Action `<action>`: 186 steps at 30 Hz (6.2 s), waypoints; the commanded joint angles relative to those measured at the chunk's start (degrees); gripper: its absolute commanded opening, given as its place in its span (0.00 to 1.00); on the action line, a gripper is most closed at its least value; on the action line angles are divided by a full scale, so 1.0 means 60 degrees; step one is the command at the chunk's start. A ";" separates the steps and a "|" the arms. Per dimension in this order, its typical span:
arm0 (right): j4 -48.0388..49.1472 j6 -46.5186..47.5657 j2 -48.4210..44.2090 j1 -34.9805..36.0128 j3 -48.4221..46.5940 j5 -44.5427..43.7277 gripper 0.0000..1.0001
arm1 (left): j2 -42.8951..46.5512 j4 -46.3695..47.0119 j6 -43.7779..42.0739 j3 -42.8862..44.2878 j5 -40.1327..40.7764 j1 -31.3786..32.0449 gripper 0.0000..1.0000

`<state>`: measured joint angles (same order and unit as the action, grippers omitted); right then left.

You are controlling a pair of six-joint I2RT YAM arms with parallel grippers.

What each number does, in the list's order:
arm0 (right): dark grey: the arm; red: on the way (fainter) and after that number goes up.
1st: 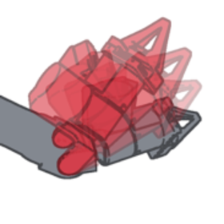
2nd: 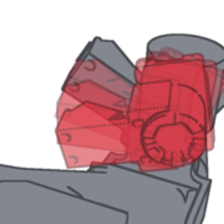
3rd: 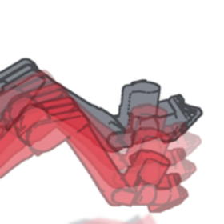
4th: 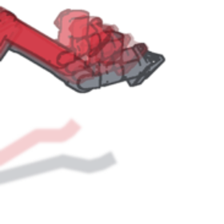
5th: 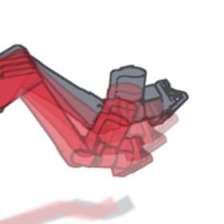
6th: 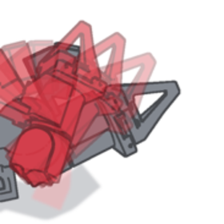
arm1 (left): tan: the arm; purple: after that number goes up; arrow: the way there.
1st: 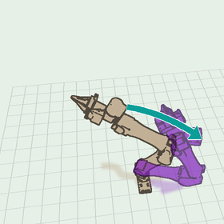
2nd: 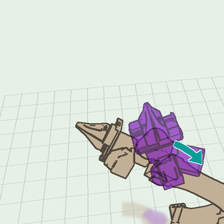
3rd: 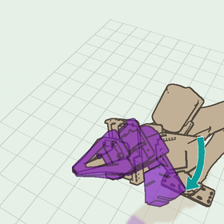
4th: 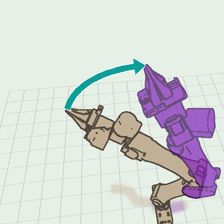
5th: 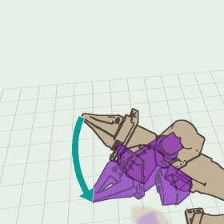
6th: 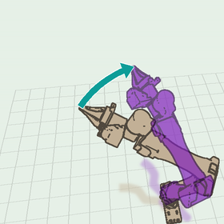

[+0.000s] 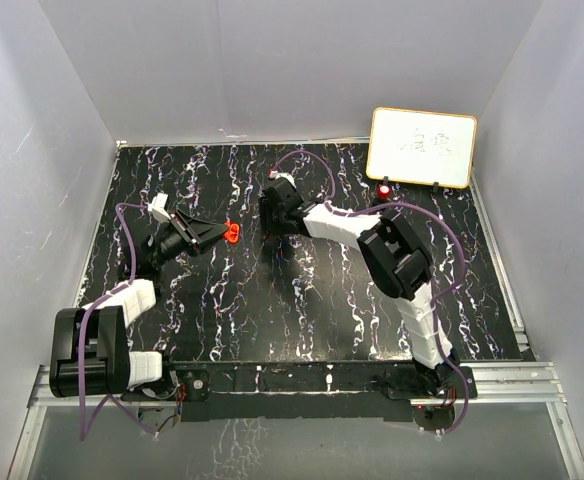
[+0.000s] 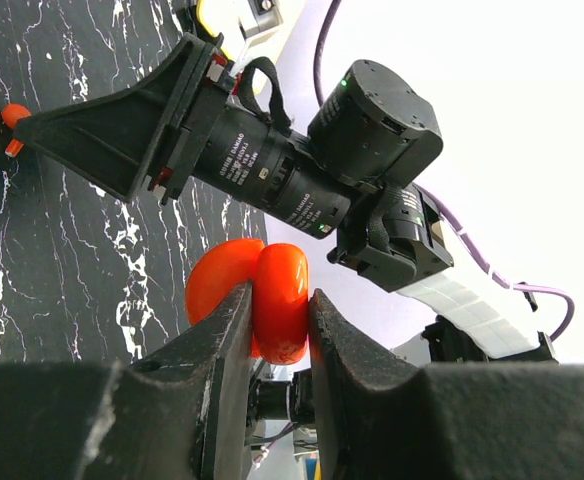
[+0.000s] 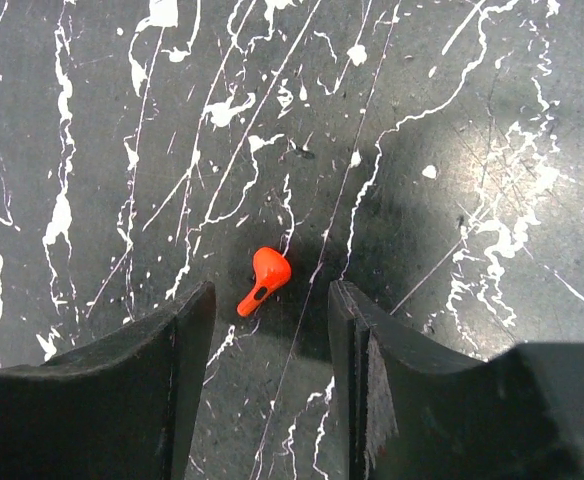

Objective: Insert the wireless bluetooth earbuds into the charging case
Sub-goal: Pick up the earbud from the center of the board, then place the earbud in the charging case.

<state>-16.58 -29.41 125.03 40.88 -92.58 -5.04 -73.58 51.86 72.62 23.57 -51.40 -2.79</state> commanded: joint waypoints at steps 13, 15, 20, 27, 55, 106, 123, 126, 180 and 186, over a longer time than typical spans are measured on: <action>-0.0116 -0.0341 0.0486 0.0031 -0.0852 -0.0120 0.36 | 0.0016 0.0685 0.0216 -0.0033 -0.0307 -0.0136 0.00; -0.0160 -0.0342 0.0506 0.0040 -0.0863 -0.0114 0.34 | -0.0005 0.0699 0.0216 -0.0032 -0.0307 -0.0150 0.00; -0.0255 -0.0329 0.0531 0.0040 -0.0903 -0.0098 0.32 | -0.0012 0.0759 0.0231 -0.0059 -0.0311 -0.0151 0.00; -0.0412 -0.0254 0.0662 0.0030 -0.1050 -0.0031 0.30 | -0.0026 0.0835 0.0259 -0.0118 -0.0311 -0.0158 0.00; -0.0656 -0.0040 0.0870 0.0052 -0.1284 -0.0091 0.09 | -0.0102 0.1029 0.0355 -0.0208 -0.0369 -0.0262 0.00; 1.1938 0.2821 -0.7097 -0.0199 0.8661 0.1746 0.00 | -0.3596 0.2242 0.1328 0.2413 0.0514 0.2081 0.00; 1.2794 0.3487 -0.7055 -0.0194 0.8935 0.2026 0.00 | -0.4304 0.3473 0.2581 0.2870 0.0816 0.2846 0.00; 1.3179 0.3739 -0.6895 -0.0184 0.9075 0.2037 0.00 | -0.4269 0.3506 0.2714 0.2922 0.0833 0.2904 0.00; 1.8246 0.6137 -0.5019 -0.0200 1.0551 0.3596 0.00 | -0.3830 0.3306 0.3091 0.2978 0.0118 0.3306 0.00; 1.8259 0.6269 -0.5057 -0.0195 1.0544 0.3500 0.00 | -0.3668 0.3232 0.3062 0.2810 0.0077 0.3321 0.00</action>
<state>84.64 6.22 94.89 39.97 -29.17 16.21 -99.44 69.80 90.85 40.40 -49.45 16.71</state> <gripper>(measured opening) 0.147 0.237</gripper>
